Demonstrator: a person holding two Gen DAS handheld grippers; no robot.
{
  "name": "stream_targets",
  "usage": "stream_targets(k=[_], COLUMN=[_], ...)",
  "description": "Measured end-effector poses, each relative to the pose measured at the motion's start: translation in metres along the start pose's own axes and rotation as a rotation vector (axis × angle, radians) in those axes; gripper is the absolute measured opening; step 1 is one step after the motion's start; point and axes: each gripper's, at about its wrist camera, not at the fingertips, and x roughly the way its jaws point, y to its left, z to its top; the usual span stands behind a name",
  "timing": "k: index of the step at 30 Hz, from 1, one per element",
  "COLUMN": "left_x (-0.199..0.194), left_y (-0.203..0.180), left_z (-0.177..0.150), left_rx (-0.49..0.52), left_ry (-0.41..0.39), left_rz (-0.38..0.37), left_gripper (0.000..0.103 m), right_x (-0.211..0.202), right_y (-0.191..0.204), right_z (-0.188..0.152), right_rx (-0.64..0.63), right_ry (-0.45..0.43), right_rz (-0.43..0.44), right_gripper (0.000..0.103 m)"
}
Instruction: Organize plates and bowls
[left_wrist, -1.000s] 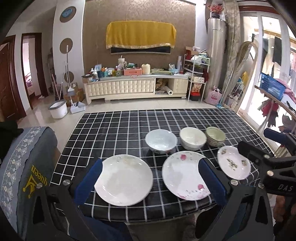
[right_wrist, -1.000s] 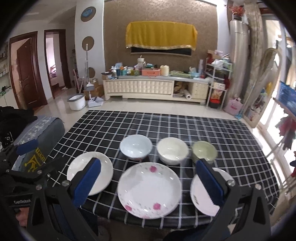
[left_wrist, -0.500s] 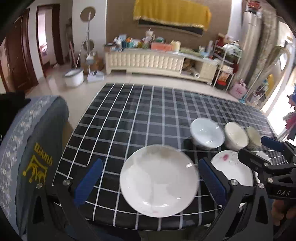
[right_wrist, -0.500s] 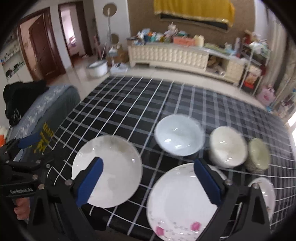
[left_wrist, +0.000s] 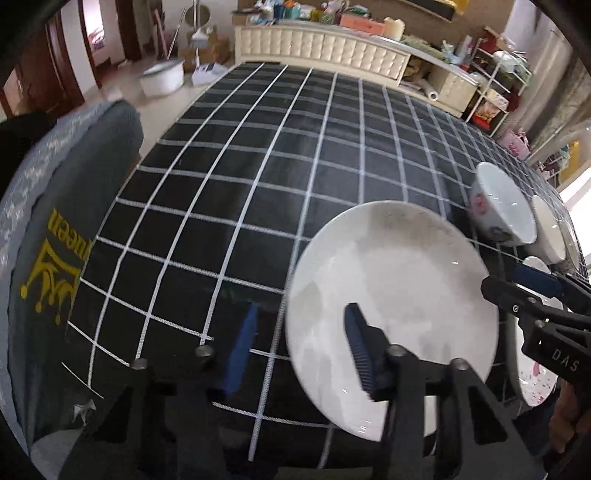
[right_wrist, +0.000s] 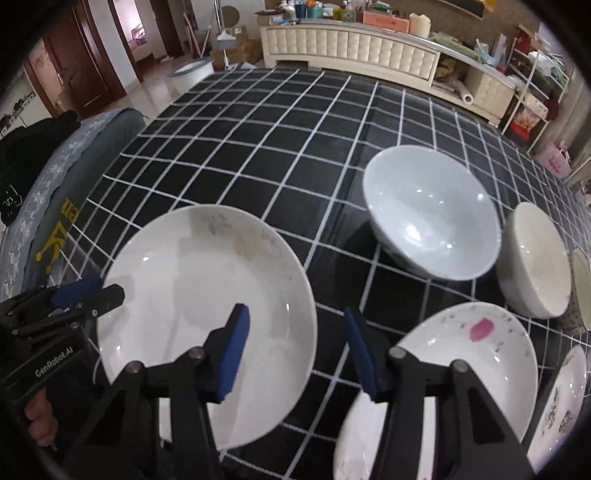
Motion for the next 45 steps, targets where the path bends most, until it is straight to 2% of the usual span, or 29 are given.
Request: stream_targets(k=[6, 10, 12, 13, 19, 25, 29, 39, 45], left_x=[0.019, 0.025, 0.024, 0.025, 0.023, 0.015, 0.006, 0.017, 0.022], left_y=[0.002, 0.001, 0.001, 0.0, -0.003, -0.005, -0.004, -0.003, -0.003], left_z=[-0.002, -0.003, -0.003, -0.003, -0.003, 0.0, 0.003, -0.004, -0.007], left_rx=[0.006, 0.002, 0.001, 0.0, 0.005, 0.001, 0.0, -0.036, -0.023], left_ry=[0.052, 0.064, 0.061, 0.061, 0.067, 0.06, 0.048, 0.091, 0.095], left_rz=[-0.032, -0.062, -0.053, -0.052, -0.04, -0.004, 0.001, -0.012, -0.006], left_gripper=[0.021, 0.02, 0.02, 0.02, 0.02, 0.02, 0.02, 0.02, 0.02], right_x=[0.019, 0.021, 0.019, 0.02, 0.018, 0.007, 0.012, 0.024, 0.019], right_y=[-0.002, -0.005, -0.005, -0.004, -0.002, -0.004, -0.006, -0.004, -0.01], right_z=[-0.001, -0.005, -0.007, -0.008, -0.014, -0.008, -0.003, -0.011, -0.014], right_rx=[0.005, 0.016, 0.019, 0.022, 0.058, 0.074, 0.103, 0.103, 0.134], right_ry=[0.056, 0.066, 0.061, 0.061, 0.038, 0.019, 0.048, 0.099, 0.086], right_rz=[-0.012, -0.004, 0.008, 0.023, -0.022, -0.004, 0.021, 0.028, 0.073], right_gripper=[0.043, 0.042, 0.036, 0.036, 0.036, 0.036, 0.036, 0.036, 0.036])
